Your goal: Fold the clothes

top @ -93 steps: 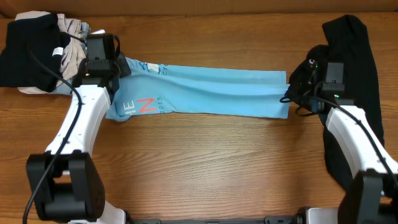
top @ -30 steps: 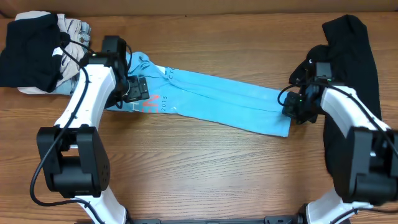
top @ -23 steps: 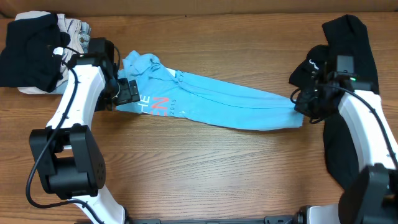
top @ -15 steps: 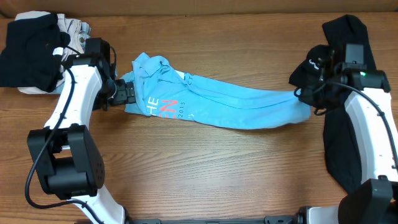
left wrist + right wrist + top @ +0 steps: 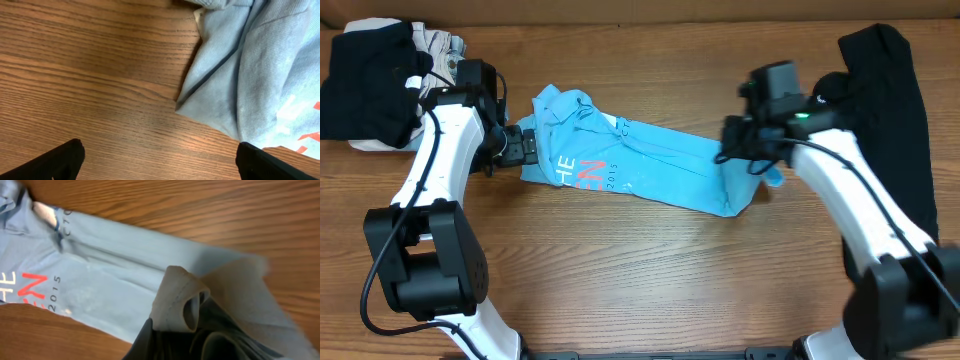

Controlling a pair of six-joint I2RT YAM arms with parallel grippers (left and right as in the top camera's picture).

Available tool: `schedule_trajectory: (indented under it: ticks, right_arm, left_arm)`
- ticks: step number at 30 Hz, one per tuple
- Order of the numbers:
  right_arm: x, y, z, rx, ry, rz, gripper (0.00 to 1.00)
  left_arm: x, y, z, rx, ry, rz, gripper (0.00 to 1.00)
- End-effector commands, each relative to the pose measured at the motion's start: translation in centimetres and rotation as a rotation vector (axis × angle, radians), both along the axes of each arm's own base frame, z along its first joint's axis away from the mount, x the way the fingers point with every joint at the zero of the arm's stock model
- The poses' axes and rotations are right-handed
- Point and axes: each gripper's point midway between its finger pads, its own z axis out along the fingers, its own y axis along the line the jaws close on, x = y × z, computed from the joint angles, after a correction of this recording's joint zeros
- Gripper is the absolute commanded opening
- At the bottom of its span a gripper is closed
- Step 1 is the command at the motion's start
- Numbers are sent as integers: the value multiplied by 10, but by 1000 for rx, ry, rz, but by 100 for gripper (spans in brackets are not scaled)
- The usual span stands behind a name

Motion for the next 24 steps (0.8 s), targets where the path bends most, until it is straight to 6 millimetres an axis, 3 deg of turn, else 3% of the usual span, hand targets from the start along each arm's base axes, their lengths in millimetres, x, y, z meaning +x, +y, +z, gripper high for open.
schedule_trajectory:
  ticks: [1, 6, 9, 10, 12, 14, 16, 19, 24]
  right_arm:
    - [8, 33, -20, 20, 18, 14, 4]
    - [14, 74, -40, 54, 0, 67, 4]
    - [14, 100, -36, 98, -36, 122, 7]
    - [13, 106, -34, 107, -42, 138, 16]
    - [10, 114, -25, 117, -37, 158, 46]
    - [7, 113, -13, 107, -11, 159, 62]
    - [7, 103, 2, 87, 17, 138, 67]
    - [4, 69, 18, 29, 86, 64, 71]
    - [-9, 8, -6, -68, 223, -125, 71]
  left_arm:
    - [7, -3, 13, -13, -47, -23, 100]
    - [9, -4, 13, -14, -54, -23, 100]
    - [9, -4, 13, -13, -55, -23, 100]
    - [9, -4, 14, -13, -57, -23, 100]
    - [10, -3, 14, -13, -61, -23, 100]
    - [11, -3, 14, -13, -64, -23, 100]
    - [11, -3, 14, -12, -65, -23, 100]
    - [12, -3, 14, -12, -69, -23, 100]
    - [13, -3, 14, -11, -72, -23, 100]
